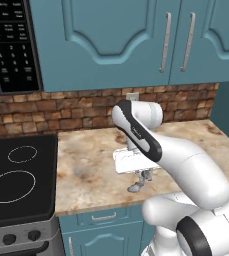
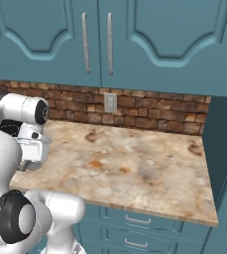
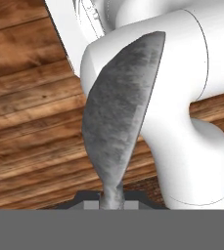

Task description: Take the fork and place it on the left side of the plate. Then take the spoon and place it on the right side of the plate. Make sure they're directly next to the plate.

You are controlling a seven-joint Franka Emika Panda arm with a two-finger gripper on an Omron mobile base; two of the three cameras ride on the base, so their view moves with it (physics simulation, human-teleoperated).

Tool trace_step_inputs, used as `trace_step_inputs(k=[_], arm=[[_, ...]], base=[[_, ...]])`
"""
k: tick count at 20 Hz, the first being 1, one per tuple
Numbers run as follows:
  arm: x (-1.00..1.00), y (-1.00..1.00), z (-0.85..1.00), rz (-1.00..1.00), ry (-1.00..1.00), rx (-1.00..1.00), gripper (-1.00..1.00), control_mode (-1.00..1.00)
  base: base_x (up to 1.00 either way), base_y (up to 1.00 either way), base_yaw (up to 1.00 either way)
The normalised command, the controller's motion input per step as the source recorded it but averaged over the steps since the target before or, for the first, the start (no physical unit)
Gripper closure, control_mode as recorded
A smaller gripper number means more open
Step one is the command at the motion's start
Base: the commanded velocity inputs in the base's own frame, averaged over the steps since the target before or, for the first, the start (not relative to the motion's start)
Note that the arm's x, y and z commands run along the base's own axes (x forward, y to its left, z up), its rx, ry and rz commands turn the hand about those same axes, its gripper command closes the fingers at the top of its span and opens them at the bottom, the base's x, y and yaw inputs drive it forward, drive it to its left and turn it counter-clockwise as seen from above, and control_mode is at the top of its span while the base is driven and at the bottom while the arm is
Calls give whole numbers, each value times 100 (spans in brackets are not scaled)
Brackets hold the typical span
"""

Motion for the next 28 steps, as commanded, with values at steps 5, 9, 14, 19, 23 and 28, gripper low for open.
trace_step_inputs(k=[5,9,14,19,23,28], arm=[[0,0,0,0,0,0,100,-100],[0,0,0,0,0,0,100,-100],[0,0,0,0,0,0,100,-100],[0,0,0,0,0,0,100,100],[0,0,0,0,0,0,100,100],[0,0,0,0,0,0,100,100]], base=[[0,0,0],[0,0,0],[0,0,0],[0,0,0],[0,0,0],[-9,0,0]])
